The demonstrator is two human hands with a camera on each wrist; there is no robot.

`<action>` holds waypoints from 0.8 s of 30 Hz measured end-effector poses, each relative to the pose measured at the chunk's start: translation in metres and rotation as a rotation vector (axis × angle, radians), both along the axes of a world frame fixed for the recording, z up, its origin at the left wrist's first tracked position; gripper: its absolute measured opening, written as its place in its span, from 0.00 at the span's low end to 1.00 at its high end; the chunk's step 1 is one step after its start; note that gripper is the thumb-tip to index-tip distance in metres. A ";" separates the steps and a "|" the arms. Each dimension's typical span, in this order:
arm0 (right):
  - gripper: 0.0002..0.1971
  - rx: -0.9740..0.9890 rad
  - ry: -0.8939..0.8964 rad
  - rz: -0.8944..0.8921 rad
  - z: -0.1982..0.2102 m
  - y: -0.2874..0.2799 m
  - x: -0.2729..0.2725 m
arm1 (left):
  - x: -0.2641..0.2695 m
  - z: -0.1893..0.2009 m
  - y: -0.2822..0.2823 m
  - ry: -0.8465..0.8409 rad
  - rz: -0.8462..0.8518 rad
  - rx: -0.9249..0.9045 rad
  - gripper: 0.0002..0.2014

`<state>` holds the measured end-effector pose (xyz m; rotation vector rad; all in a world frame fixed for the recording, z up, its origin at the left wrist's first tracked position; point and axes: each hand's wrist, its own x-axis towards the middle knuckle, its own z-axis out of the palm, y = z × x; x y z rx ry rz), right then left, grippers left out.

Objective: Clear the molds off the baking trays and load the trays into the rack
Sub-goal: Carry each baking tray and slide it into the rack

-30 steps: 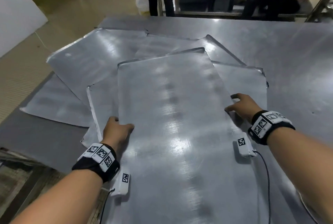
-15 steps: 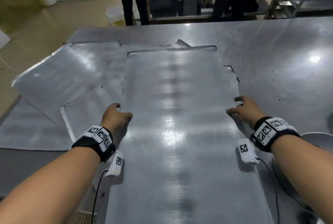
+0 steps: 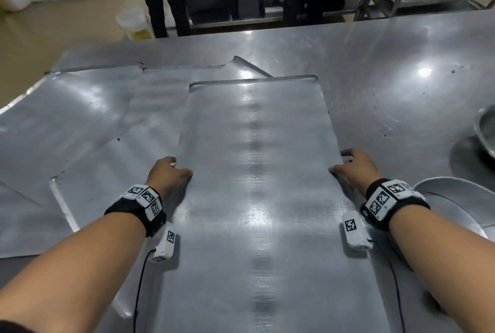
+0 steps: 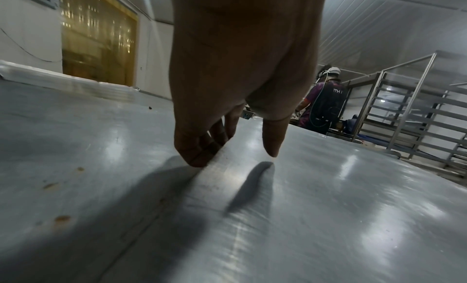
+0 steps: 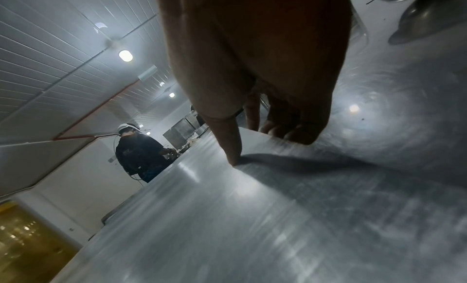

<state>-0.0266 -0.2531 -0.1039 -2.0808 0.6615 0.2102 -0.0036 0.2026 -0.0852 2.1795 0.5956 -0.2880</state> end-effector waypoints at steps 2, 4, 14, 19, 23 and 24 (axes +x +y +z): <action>0.28 0.001 -0.005 -0.010 0.001 0.001 -0.003 | 0.002 -0.005 0.001 -0.006 -0.020 -0.007 0.15; 0.28 0.008 -0.004 -0.012 0.001 0.001 -0.006 | 0.003 -0.006 0.001 -0.009 -0.034 -0.012 0.14; 0.30 -0.014 -0.013 0.003 -0.003 0.008 -0.017 | -0.010 0.003 0.000 -0.064 -0.106 0.103 0.16; 0.29 -0.060 0.002 0.012 -0.005 0.009 -0.033 | -0.029 0.006 0.003 -0.062 -0.121 0.141 0.22; 0.29 -0.098 0.020 0.008 -0.005 0.014 -0.060 | -0.055 0.006 0.011 -0.025 -0.179 0.195 0.15; 0.29 -0.123 0.025 0.011 -0.006 0.016 -0.069 | -0.063 0.005 0.014 -0.014 -0.209 0.217 0.14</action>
